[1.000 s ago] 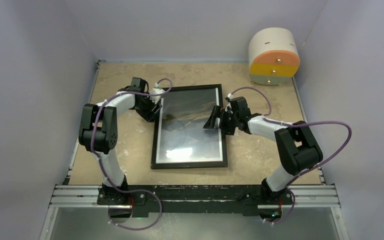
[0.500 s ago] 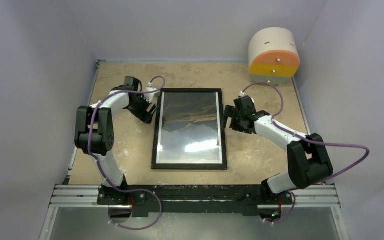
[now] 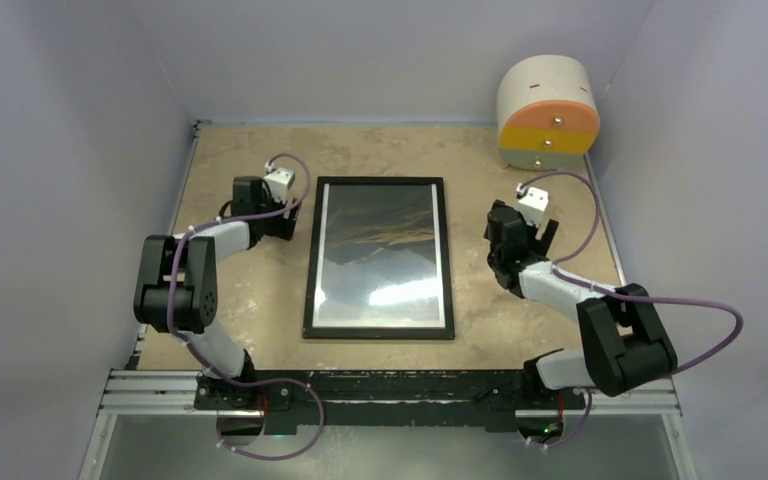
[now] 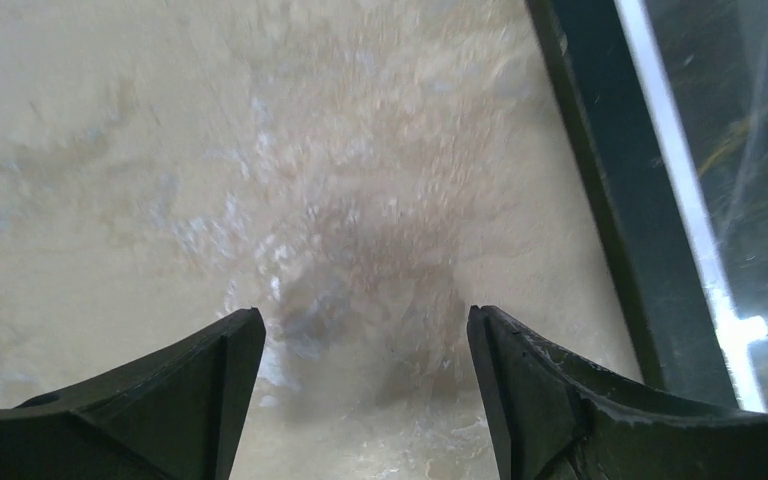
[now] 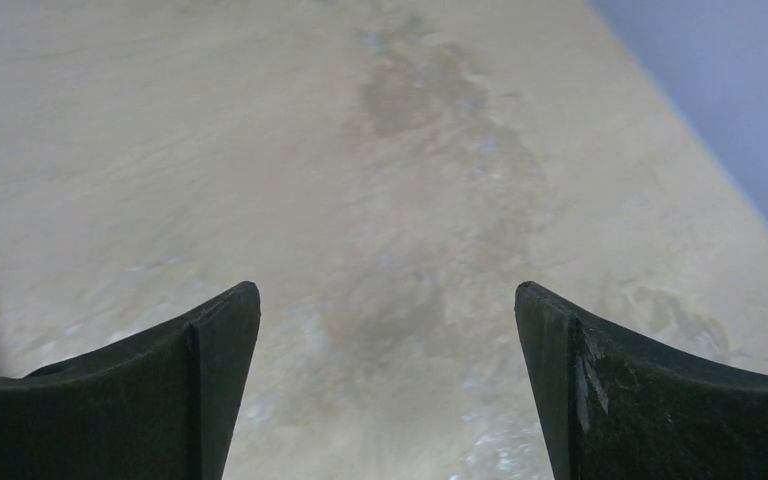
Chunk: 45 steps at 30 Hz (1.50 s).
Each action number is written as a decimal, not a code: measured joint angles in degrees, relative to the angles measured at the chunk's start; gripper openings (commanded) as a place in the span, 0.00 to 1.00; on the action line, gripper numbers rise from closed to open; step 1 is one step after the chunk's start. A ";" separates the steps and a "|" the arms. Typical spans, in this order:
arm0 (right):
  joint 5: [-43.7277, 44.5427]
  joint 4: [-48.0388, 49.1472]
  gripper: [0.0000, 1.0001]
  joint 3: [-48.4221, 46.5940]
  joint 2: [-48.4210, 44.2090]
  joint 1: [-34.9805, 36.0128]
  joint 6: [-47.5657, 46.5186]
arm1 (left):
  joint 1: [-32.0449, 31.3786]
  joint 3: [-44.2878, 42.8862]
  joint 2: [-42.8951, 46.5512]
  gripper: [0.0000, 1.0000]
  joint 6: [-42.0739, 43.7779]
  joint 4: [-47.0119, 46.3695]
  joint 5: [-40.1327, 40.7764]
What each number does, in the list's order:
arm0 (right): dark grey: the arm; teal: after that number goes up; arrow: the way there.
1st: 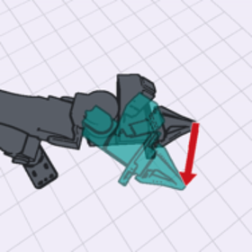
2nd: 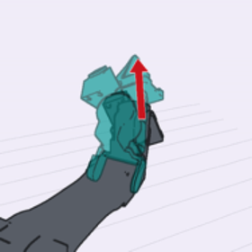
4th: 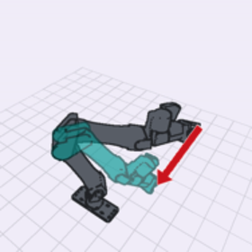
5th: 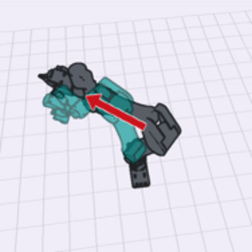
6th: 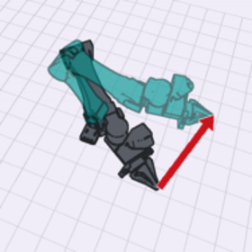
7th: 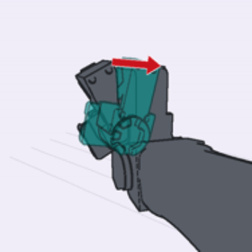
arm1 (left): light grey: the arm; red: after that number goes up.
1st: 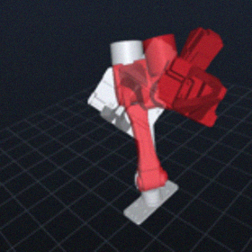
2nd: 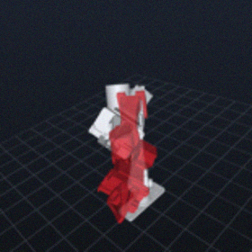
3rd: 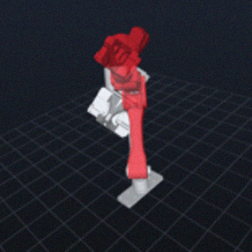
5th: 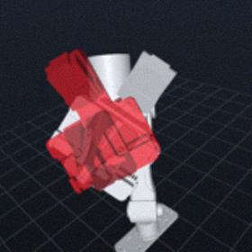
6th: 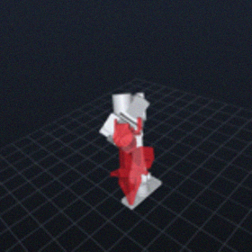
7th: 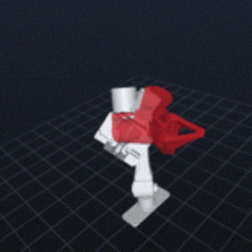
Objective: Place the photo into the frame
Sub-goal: Turn over the photo frame at the center of the board, then reset both arms
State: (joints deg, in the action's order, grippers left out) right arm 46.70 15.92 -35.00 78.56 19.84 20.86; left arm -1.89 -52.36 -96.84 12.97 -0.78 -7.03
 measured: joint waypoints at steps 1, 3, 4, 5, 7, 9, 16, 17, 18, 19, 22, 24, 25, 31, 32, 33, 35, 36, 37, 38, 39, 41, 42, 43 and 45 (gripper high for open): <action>0.94 4.31 0.99 2.47 0.07 -0.81 -1.60 | 0.00 2.64 0.00 0.79 -0.63 -3.39 0.46; 2.12 14.32 0.99 8.09 -0.31 -2.34 -4.46 | 0.02 8.04 0.28 0.79 -2.62 -10.91 0.98; 2.36 19.89 0.99 11.21 -0.17 -3.17 -5.90 | 0.02 9.88 0.81 0.79 -3.19 -13.99 1.05; 2.54 24.46 0.99 13.66 0.35 -3.91 -7.23 | 0.00 12.11 1.44 0.79 -3.58 -17.77 1.29; 2.58 32.50 0.99 16.74 2.78 -5.20 -9.53 | 0.00 16.37 2.29 0.80 -4.44 -25.09 1.49; 1.22 38.64 0.99 18.25 5.07 -6.10 -10.73 | 0.00 19.34 2.34 0.80 -4.81 -30.51 1.73; -3.45 54.62 0.99 20.92 8.20 -7.17 -13.33 | 0.00 26.01 2.78 0.86 -5.05 -44.98 2.36; -4.81 56.43 0.99 21.57 8.24 -7.17 -13.99 | 0.00 28.04 3.34 0.88 -4.98 -47.67 2.21; -5.88 58.60 0.99 22.38 8.33 -7.17 -14.67 | 0.00 29.94 3.82 0.88 -4.83 -49.99 1.92; -6.45 61.09 0.99 23.32 8.50 -7.17 -15.47 | 0.00 32.72 4.09 0.89 -4.81 -54.18 0.94; -9.01 65.72 0.99 25.46 9.31 -7.17 -17.20 | 0.00 40.74 3.74 0.90 -4.09 -65.20 -2.40; -11.85 68.04 0.99 26.05 11.10 -7.30 -18.10 | 0.00 43.17 3.74 0.91 -3.43 -68.57 -4.04; -12.79 68.91 0.99 26.01 12.83 -7.41 -18.91 | 0.00 43.43 3.72 0.92 -3.34 -70.16 -4.57; -17.92 62.95 0.99 21.99 13.44 -10.23 -17.46 | 0.02 38.69 3.74 0.94 -3.41 -70.90 -4.55; -18.23 62.42 0.99 21.42 13.22 -10.67 -17.14 | 0.00 38.40 3.74 0.94 -3.41 -70.93 -4.52; -18.69 62.38 0.99 21.07 12.96 -11.15 -16.85 | 0.02 38.27 3.74 0.94 -3.39 -70.75 -4.50; -19.15 62.40 0.99 21.05 12.87 -11.45 -16.79 | 0.00 38.27 3.74 0.95 -3.41 -70.60 -4.50; -19.32 62.27 0.99 21.05 12.87 -11.50 -16.79 | 0.00 38.27 3.74 0.95 -3.41 -70.64 -4.48; -19.34 62.27 0.99 21.05 12.87 -11.50 -16.79 | 0.02 38.27 3.74 0.95 -3.41 -70.62 -4.48; -19.45 62.31 0.99 21.05 12.87 -11.50 -16.79 | 0.02 38.27 3.74 0.95 -3.41 -70.55 -4.50; -19.47 62.27 0.99 21.05 12.87 -11.50 -16.79 | 0.02 38.27 3.74 0.96 -3.41 -70.53 -4.48; -19.47 62.29 0.99 21.05 12.87 -11.50 -16.79 | 0.00 38.27 3.74 0.96 -3.41 -70.51 -4.48; -19.47 62.29 0.99 21.05 12.87 -11.50 -16.79 | 0.02 38.27 3.74 0.96 -3.41 -70.49 -4.48; -19.47 62.29 0.99 21.05 12.87 -11.50 -16.79 | 0.00 38.27 3.74 0.96 -3.41 -70.44 -4.48; -19.47 62.29 0.99 21.05 12.87 -11.50 -16.79 | 0.00 38.27 3.74 0.97 -3.41 -70.42 -4.48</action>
State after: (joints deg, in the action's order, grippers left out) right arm 27.22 78.22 -13.96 91.44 8.34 4.08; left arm -1.89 -14.09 -93.10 9.56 -71.20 -11.51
